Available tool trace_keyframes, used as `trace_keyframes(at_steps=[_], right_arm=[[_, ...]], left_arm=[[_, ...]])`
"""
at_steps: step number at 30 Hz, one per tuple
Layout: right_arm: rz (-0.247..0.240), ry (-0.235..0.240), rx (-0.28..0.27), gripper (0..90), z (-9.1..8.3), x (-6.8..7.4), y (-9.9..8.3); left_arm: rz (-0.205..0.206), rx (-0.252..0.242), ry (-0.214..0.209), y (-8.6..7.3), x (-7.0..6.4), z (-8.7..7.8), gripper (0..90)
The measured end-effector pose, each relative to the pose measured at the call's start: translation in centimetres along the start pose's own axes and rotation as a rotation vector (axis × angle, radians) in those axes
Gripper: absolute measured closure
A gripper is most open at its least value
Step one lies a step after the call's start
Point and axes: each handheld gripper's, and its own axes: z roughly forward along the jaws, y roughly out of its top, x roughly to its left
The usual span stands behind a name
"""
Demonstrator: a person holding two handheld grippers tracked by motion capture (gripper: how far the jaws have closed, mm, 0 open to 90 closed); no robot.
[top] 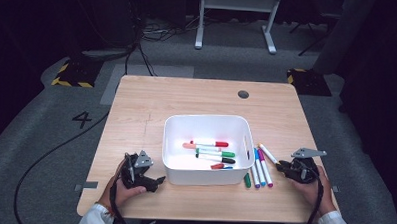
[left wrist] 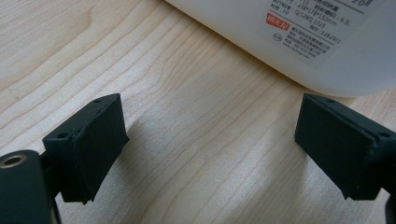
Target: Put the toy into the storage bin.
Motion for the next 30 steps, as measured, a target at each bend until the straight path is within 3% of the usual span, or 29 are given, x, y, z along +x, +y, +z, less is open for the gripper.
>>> trace_keyframes(at_steps=[18, 22, 25, 28, 30], right_arm=[[0.043, 0.026, -0.024, 75.3, -0.1, -0.5, 0.2], [0.042, 0.047, -0.007, 75.3, 0.2, -0.5, 0.0], [0.012, 0.071, 0.012, 75.3, 0.6, 0.2, 0.0], [-0.013, 0.053, 0.018, 75.3, 0.6, 0.8, 0.3], [-0.001, 0.053, 0.012, 75.3, 0.5, 0.7, 0.4]], left_arm=[[0.000, 0.000, 0.000, 0.0, 0.0, 0.0, 9.1], [0.000, 0.001, -0.002, 0.0, 0.0, 0.0, 9.1], [0.000, 0.001, -0.002, 0.0, 0.0, 0.0, 9.1], [0.001, 0.001, -0.002, 0.0, 0.0, 0.0, 9.1], [0.001, 0.001, -0.002, 0.0, 0.0, 0.0, 9.1]])
